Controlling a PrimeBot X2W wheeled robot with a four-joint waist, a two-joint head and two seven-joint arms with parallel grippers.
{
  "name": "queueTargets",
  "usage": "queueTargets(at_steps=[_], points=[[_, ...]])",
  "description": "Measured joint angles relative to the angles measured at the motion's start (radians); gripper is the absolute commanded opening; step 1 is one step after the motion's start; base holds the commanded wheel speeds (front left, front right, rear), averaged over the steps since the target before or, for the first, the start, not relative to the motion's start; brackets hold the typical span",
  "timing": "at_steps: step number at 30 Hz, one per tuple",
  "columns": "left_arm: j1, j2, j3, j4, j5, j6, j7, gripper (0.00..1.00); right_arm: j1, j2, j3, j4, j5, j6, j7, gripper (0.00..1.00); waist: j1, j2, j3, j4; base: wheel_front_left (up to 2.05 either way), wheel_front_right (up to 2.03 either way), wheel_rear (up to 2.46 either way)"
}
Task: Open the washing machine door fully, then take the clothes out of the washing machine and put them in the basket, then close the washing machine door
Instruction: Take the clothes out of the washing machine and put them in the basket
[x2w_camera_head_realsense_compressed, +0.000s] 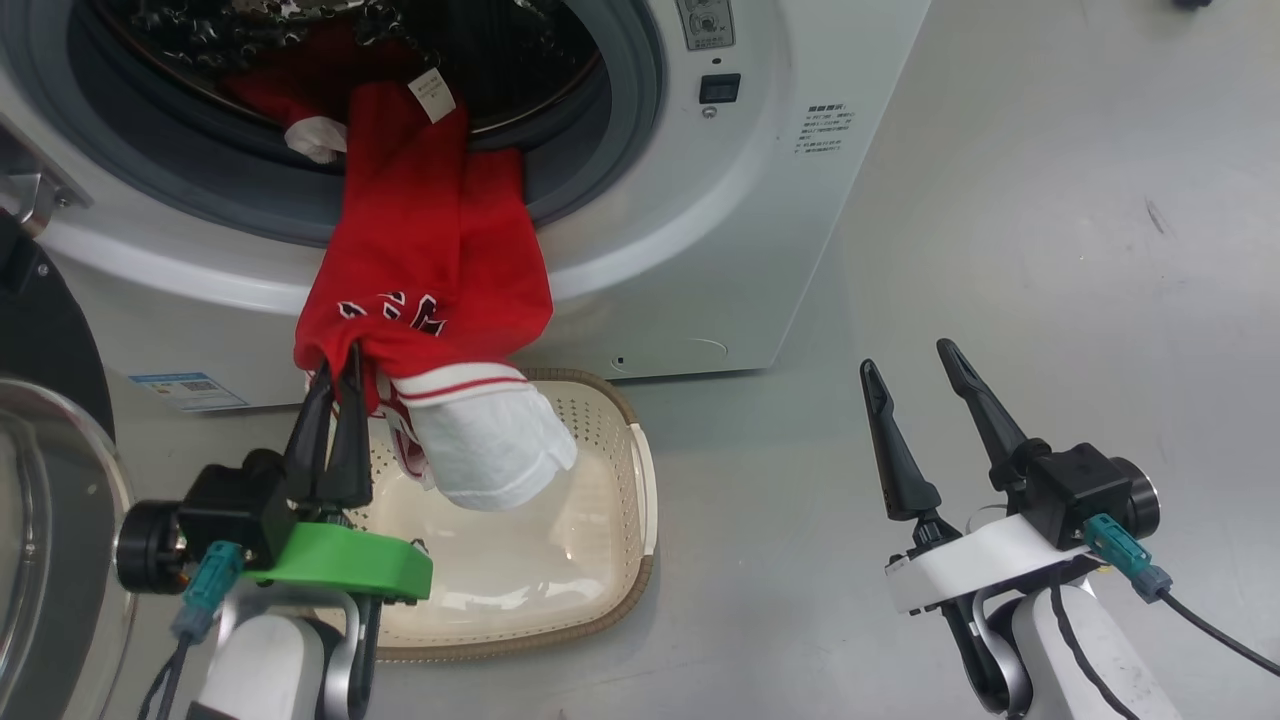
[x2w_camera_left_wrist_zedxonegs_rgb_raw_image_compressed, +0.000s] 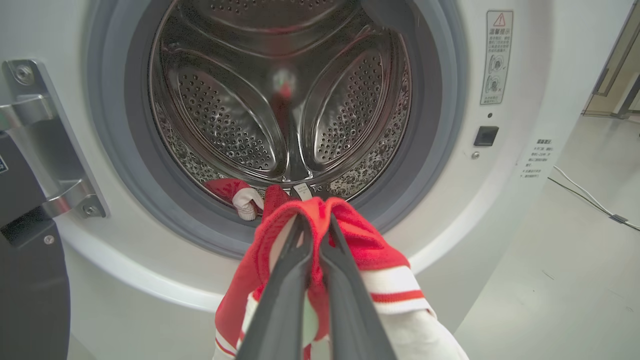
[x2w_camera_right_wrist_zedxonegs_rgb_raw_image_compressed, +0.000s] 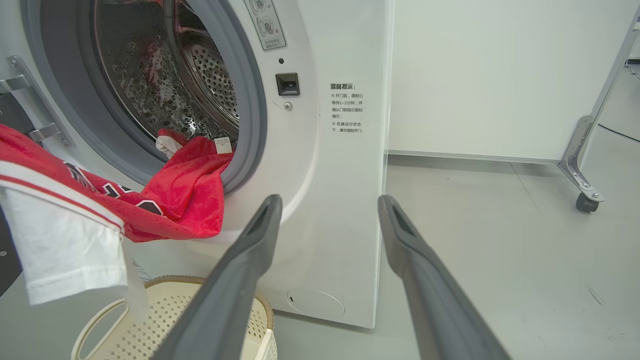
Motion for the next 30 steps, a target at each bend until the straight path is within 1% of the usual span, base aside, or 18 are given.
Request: queueTargets(at_steps=[3,6,9,11,15,30], points=[[0.031,-0.001,-0.009,0.038,-0.013,0.000,0.011,0.00,0.000,0.000,-0.002,-0.002,-0.007,0.005,0.000,1.00,0.0000,0.0000,0.010,0.002,0.00,0.00,0.00],[0.058,-0.004,-0.014,0.067,-0.052,0.000,0.026,0.00,-0.001,0.000,0.000,-0.008,-0.008,0.008,0.000,1.00,0.0000,0.0000,0.022,0.001,0.00,0.00,0.00],[0.061,-0.004,-0.010,0.098,-0.067,0.000,0.027,0.00,-0.003,0.000,0.006,-0.016,-0.008,0.009,0.000,1.00,0.0000,0.0000,0.037,-0.002,0.00,0.00,0.00],[0.060,-0.004,-0.007,0.123,-0.070,0.000,0.028,0.00,-0.006,0.000,0.011,-0.020,-0.008,0.017,0.000,1.00,0.0000,0.0000,0.048,-0.005,0.00,0.00,0.00],[0.057,-0.005,-0.005,0.171,-0.095,-0.001,0.040,0.00,-0.013,0.000,0.016,-0.027,-0.008,0.018,0.000,1.00,0.0000,0.0000,0.072,-0.015,0.00,0.00,0.00],[-0.061,-0.009,0.021,0.378,-0.139,-0.015,0.078,0.00,-0.071,0.000,0.030,-0.070,0.008,0.019,0.000,1.00,0.0000,0.0000,0.200,-0.079,0.00,0.00,0.00]])
